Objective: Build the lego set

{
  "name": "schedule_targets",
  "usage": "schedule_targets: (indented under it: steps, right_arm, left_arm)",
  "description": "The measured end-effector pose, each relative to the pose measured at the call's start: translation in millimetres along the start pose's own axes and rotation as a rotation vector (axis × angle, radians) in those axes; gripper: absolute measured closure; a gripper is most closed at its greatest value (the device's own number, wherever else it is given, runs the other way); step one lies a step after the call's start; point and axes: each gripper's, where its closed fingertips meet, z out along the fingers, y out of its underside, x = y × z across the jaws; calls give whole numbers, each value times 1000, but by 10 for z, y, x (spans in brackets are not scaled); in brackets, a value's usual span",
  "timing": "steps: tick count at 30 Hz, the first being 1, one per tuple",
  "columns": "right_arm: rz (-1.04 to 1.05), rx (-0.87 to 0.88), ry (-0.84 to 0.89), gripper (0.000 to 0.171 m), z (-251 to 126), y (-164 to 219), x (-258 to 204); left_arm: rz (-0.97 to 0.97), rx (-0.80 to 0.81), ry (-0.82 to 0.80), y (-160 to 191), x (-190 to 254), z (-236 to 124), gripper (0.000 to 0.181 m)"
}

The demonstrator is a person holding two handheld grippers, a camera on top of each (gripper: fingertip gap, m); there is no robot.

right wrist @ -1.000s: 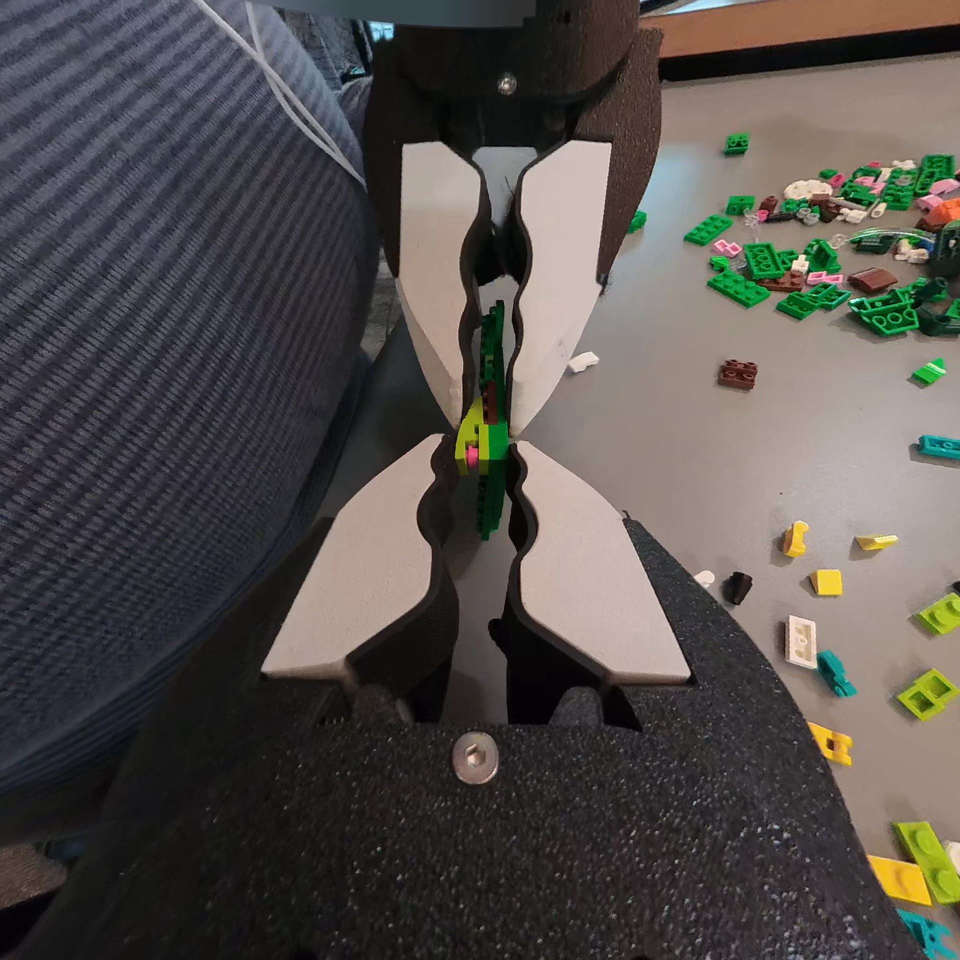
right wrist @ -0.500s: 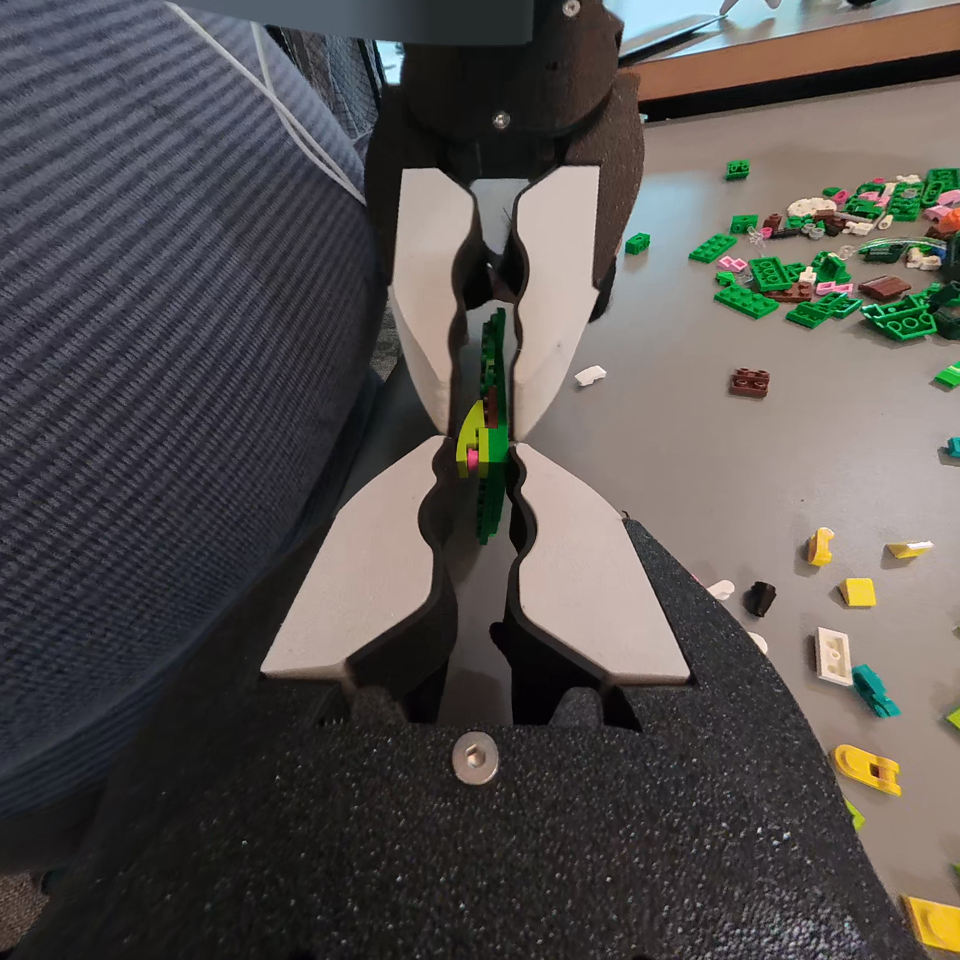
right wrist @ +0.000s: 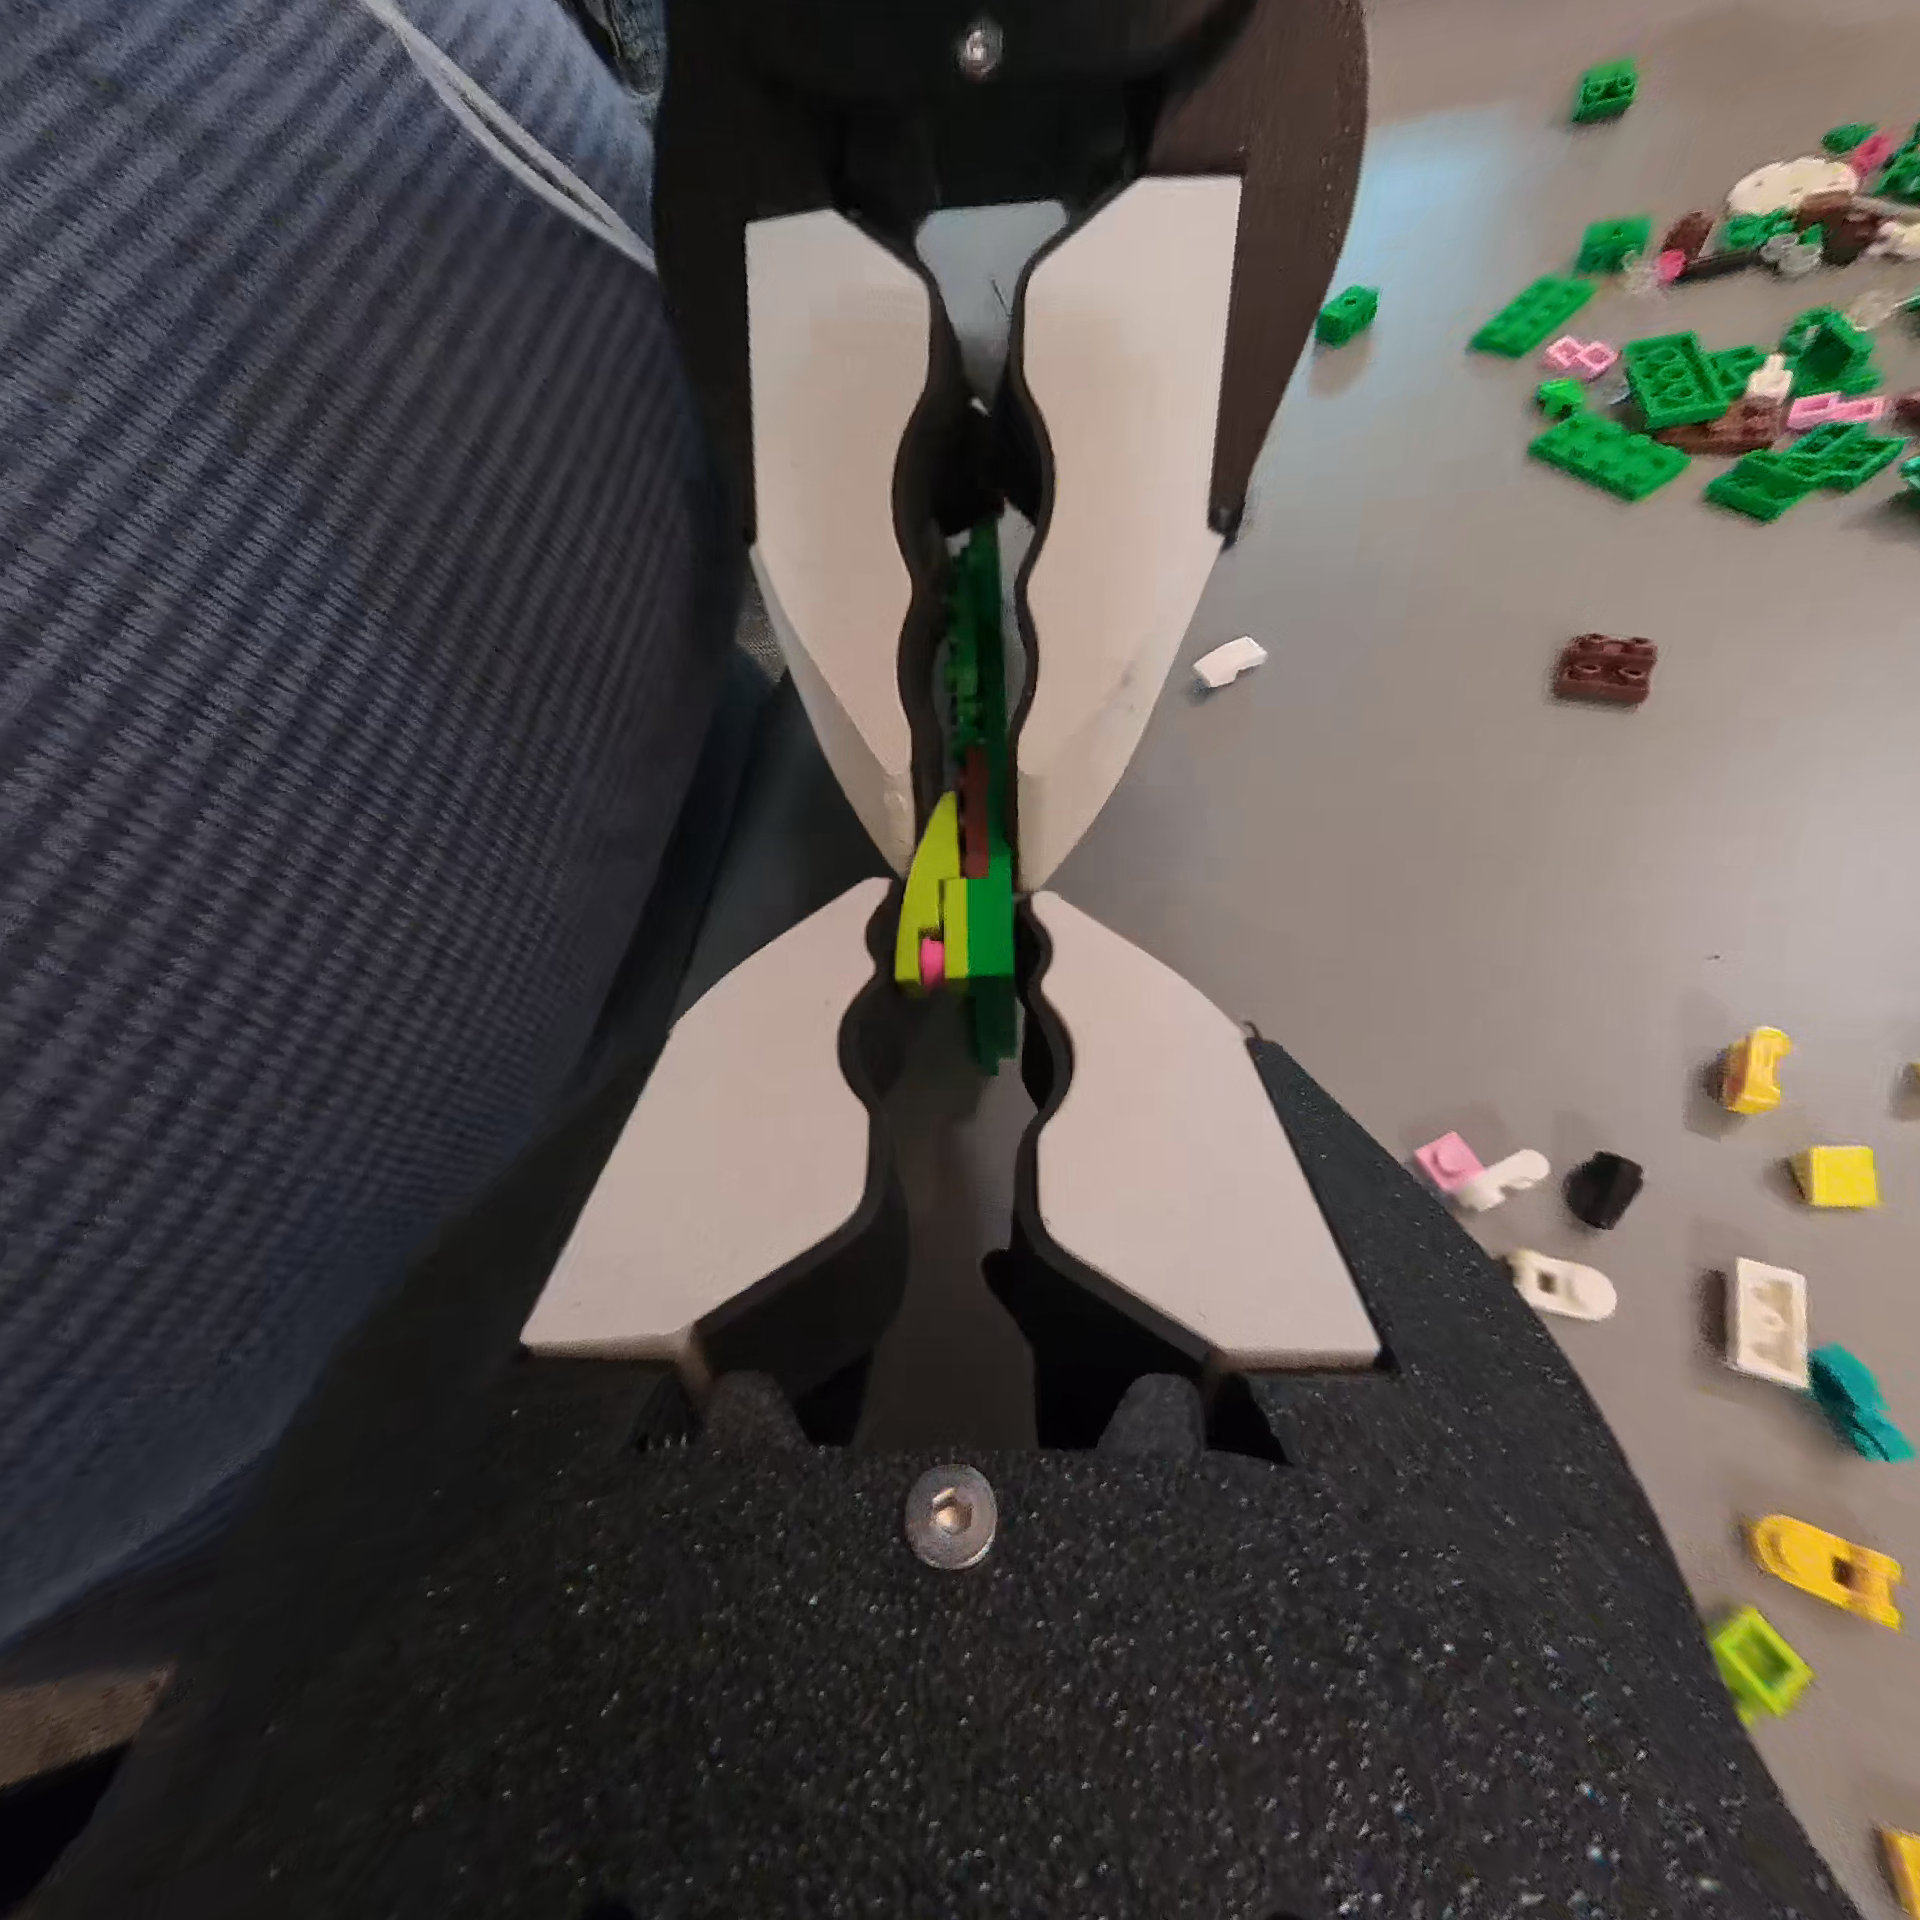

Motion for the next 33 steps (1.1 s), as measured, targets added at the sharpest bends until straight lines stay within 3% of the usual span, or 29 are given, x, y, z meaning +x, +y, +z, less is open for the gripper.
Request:
schedule_targets:
  steps: [13, 25, 33]
  right_arm:
    - [4, -29, 7, 153, -147, -13, -13]
    - [-180, -273, 54, 153, -153, 28, -16]
    - [-47, -299, 2, 153, -142, 3, -11]
  left_arm:
    - [-6, -18, 19, 7, -2, -2, 169]
    - [15, -66, 16, 21, 12, -27, 170]
    - [0, -54, 0, 25, -9, -39, 170]
